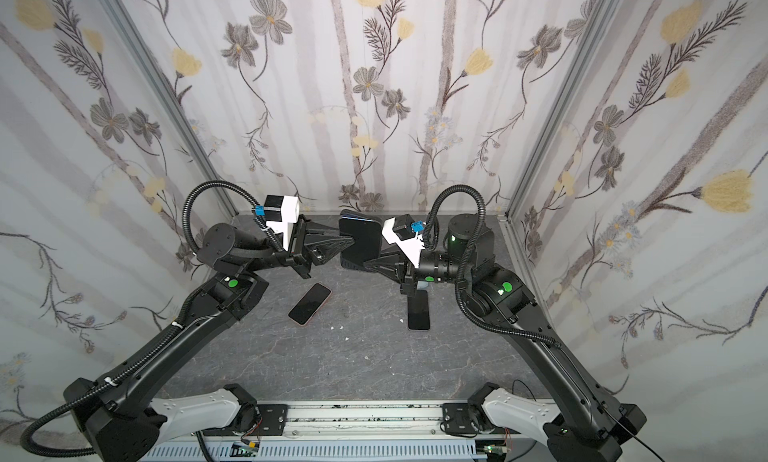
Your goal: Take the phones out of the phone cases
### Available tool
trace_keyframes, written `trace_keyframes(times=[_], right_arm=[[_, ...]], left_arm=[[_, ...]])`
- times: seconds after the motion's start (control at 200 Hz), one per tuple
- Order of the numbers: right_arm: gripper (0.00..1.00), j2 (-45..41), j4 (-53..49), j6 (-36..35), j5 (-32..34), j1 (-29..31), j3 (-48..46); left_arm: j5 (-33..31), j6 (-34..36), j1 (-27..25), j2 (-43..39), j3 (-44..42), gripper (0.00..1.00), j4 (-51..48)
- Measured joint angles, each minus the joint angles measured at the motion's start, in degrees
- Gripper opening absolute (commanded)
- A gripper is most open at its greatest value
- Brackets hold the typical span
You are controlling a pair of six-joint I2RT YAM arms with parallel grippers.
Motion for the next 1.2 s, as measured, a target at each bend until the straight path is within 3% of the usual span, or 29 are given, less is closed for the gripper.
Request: trace_keyframes(times=[0.12, 0.26, 0.36, 0.759, 1.199], right_arm=[[0.02, 0.44, 0.02, -0.33, -0.48, -0.02, 0.0], [0.34, 0.57, 0.85, -0.15, -0.2, 0.0, -0.7], [0.47, -0.26, 4.37, 0.22, 1.97, -0.02, -2.78], [0.5, -7.61, 9.92, 7.78, 15.04, -8.31, -9.16], [0.51, 3.56, 0.94, 11.21, 9.09, -11.37, -0.46]], left_arm=[[-0.17, 0.31, 0.24, -0.44, -0.39, 0.0, -0.02], [-0.26, 0.35, 1.05, -0.94, -0.63, 0.0, -0.76], [-0.5, 0.85, 1.99, -0.81, -1.36, 0.0, -3.87], [-3.41, 2.86, 6.64, 1.25, -4.87, 0.0, -11.74], [-7.08, 14.62, 5.9, 2.84, -7.15, 0.0, -24.15]])
